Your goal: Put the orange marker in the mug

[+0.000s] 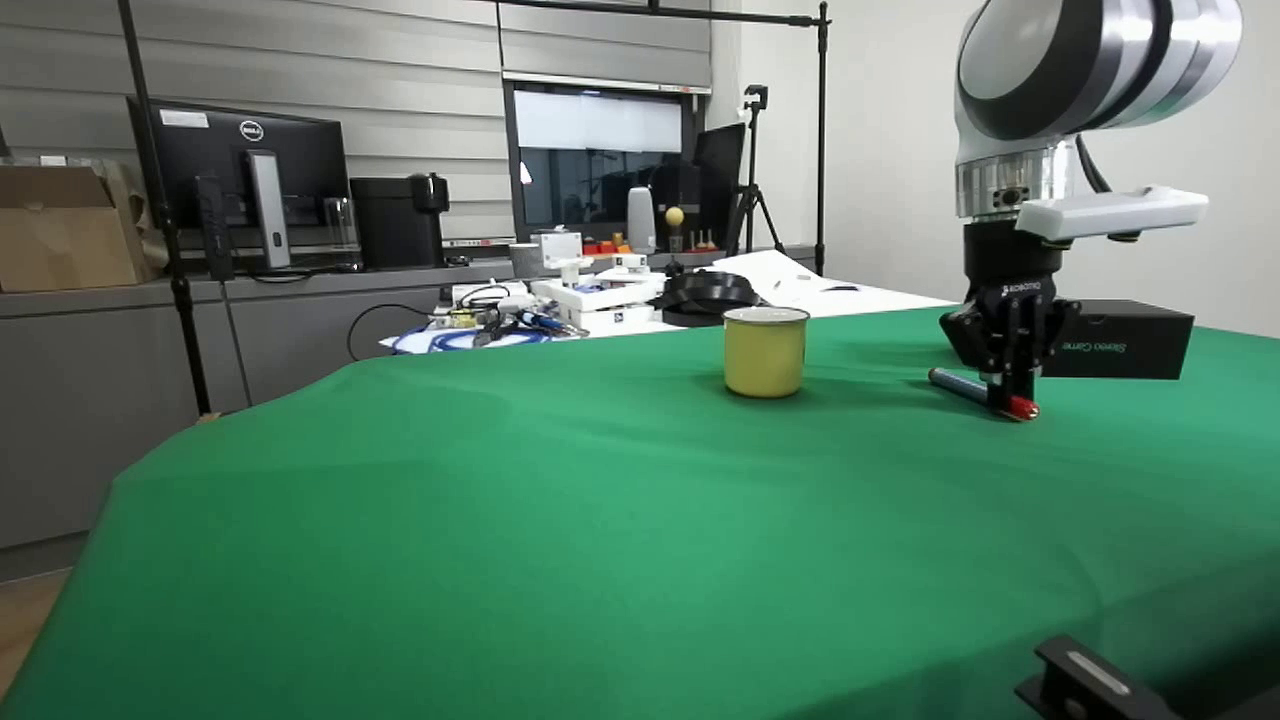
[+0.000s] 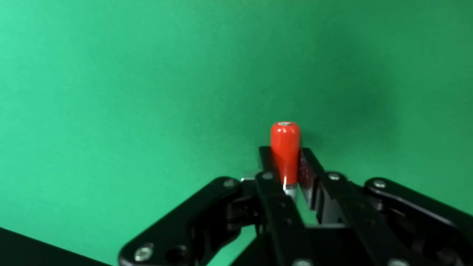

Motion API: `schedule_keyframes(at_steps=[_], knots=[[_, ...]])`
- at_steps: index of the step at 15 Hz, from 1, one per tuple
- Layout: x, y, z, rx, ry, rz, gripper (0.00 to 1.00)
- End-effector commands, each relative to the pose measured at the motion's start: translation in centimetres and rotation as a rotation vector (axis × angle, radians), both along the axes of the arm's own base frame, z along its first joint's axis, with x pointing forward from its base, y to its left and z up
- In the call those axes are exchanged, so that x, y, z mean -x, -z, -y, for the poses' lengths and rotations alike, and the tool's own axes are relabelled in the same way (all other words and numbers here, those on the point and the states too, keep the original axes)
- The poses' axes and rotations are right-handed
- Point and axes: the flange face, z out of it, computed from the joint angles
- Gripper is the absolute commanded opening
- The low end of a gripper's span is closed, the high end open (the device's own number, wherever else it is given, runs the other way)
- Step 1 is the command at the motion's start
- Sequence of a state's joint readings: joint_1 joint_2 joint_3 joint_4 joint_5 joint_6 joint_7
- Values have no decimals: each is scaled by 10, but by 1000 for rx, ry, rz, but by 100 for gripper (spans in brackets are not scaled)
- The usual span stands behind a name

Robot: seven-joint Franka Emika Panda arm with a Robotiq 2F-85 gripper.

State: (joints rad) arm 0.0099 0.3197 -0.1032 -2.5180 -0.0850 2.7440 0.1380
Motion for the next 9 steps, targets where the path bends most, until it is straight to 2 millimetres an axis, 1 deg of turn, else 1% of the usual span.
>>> schedule_keyframes(at_steps=[1,3,5,6,9], knots=[[-28,-25,9,60,158,-63,5],[-44,-36,12,74,227,-110,5],[-57,-43,14,66,269,-201,5],[-57,-43,15,57,283,-268,5],[-64,-52,15,10,310,-443,5]])
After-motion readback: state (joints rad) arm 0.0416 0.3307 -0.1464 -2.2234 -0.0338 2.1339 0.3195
